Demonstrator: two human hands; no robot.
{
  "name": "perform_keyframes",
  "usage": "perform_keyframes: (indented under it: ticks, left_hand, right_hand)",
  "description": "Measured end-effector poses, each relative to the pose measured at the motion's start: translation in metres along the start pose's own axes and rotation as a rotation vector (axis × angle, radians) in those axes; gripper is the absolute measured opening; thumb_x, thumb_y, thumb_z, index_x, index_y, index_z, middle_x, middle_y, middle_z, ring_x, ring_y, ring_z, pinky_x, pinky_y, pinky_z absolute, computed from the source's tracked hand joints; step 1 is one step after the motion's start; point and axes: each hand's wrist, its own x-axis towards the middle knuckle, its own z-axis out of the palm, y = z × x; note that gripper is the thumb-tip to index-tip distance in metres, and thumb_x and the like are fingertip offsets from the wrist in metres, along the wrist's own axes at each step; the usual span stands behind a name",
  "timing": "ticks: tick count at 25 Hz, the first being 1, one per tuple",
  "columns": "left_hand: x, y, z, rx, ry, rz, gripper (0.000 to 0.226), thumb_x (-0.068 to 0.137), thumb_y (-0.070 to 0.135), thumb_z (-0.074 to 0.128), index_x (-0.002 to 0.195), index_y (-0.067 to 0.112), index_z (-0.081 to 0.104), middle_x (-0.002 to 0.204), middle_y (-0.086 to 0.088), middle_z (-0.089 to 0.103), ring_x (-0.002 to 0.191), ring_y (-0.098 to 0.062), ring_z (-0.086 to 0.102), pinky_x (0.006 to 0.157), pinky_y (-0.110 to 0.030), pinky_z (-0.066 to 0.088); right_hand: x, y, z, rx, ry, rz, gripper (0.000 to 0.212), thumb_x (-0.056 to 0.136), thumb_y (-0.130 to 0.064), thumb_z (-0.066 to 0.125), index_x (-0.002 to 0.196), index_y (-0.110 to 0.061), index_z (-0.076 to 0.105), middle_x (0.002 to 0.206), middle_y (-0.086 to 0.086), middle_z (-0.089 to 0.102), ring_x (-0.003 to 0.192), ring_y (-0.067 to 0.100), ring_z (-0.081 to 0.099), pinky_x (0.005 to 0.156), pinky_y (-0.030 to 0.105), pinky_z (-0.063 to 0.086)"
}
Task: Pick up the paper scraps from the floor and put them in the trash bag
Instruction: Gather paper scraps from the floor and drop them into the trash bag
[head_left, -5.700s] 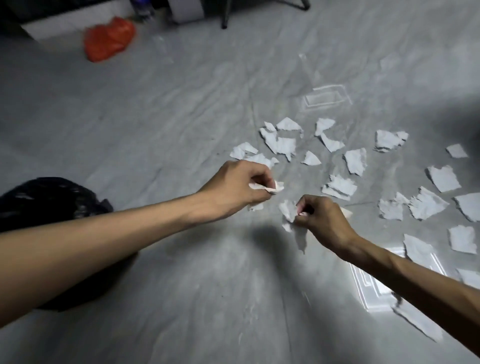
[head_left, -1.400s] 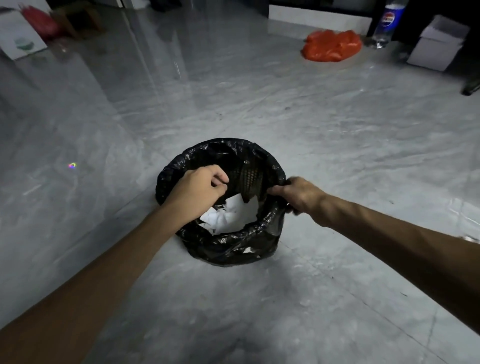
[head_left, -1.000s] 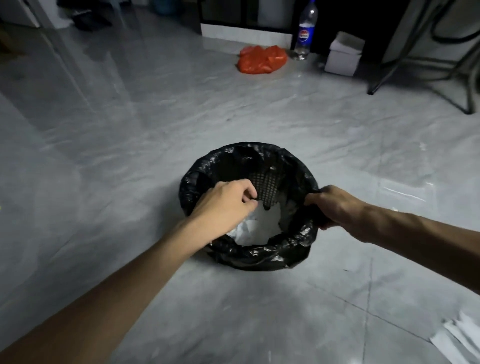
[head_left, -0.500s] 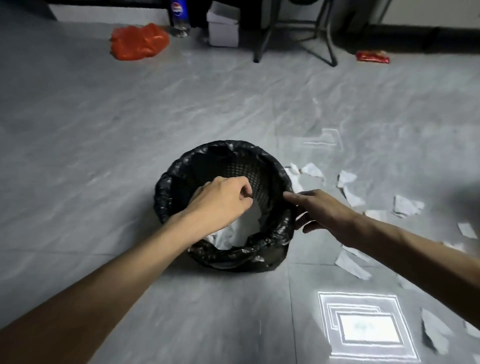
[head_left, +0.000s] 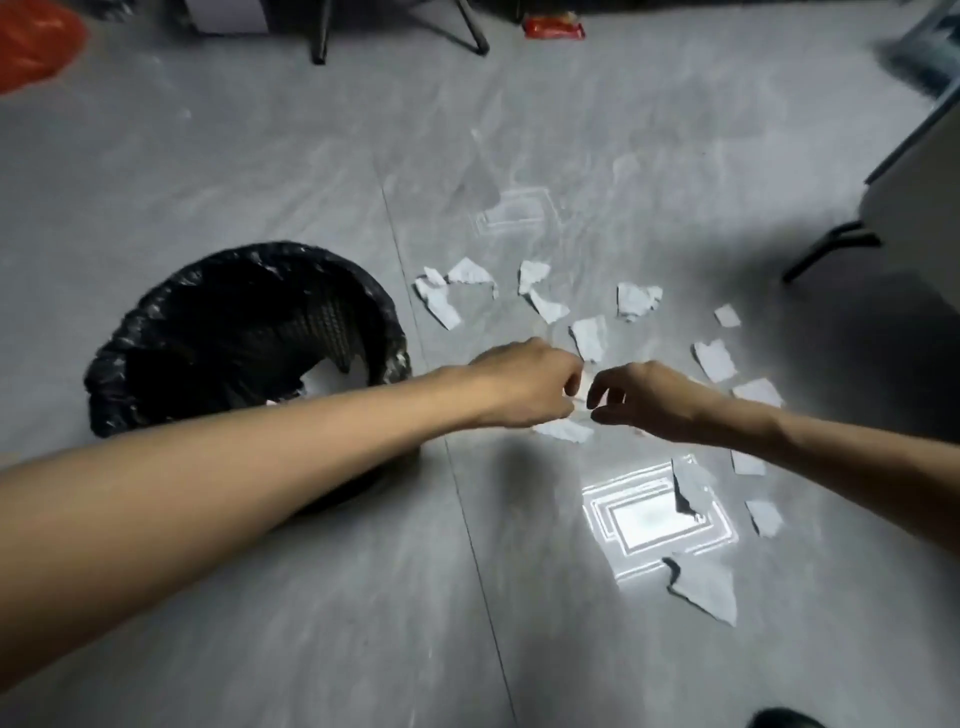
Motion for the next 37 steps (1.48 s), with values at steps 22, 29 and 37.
perform_keyframes:
  ticks: [22,29,37]
  left_hand:
    - [0.094,0.002,0.169,-0.007,0.275,-0.386,0.008,0.089,0.027,0.061,0.089,0.019,0.060,0.096,0.006,0.056,0.085,-0.016,0.057,0.068,-0.028,0.039]
    - [0.137,0.014,0.130,0.120,0.292,-0.374,0.012,0.089,0.029,0.062,0.090,0.017,0.063,0.128,-0.001,0.052,0.116,-0.022,0.050,0.081,-0.033,0.043]
    - [0.156,0.007,0.136,0.094,0.281,-0.395,0.017,0.081,-0.001,0.046,0.078,0.011,0.058,0.070,0.003,0.054,0.058,-0.007,0.052,0.052,-0.022,0.033]
  right_hand:
    - [-0.025,0.220,0.107,0.143,0.272,-0.213,0.032,0.093,-0.030,0.056,0.069,-0.015,0.042,0.072,0.001,0.051,0.066,0.025,0.050,0.057,0.041,0.045]
    - [-0.031,0.235,0.096,0.522,0.248,-0.051,0.025,0.085,-0.015,0.068,0.097,-0.029,0.052,0.080,-0.015,0.059,0.076,0.005,0.064,0.063,0.017,0.047]
    - [-0.095,0.278,0.116,0.229,0.250,0.140,0.015,0.078,-0.012,0.069,0.085,-0.020,0.060,0.082,-0.008,0.060,0.075,0.011,0.061,0.063,0.027,0.049]
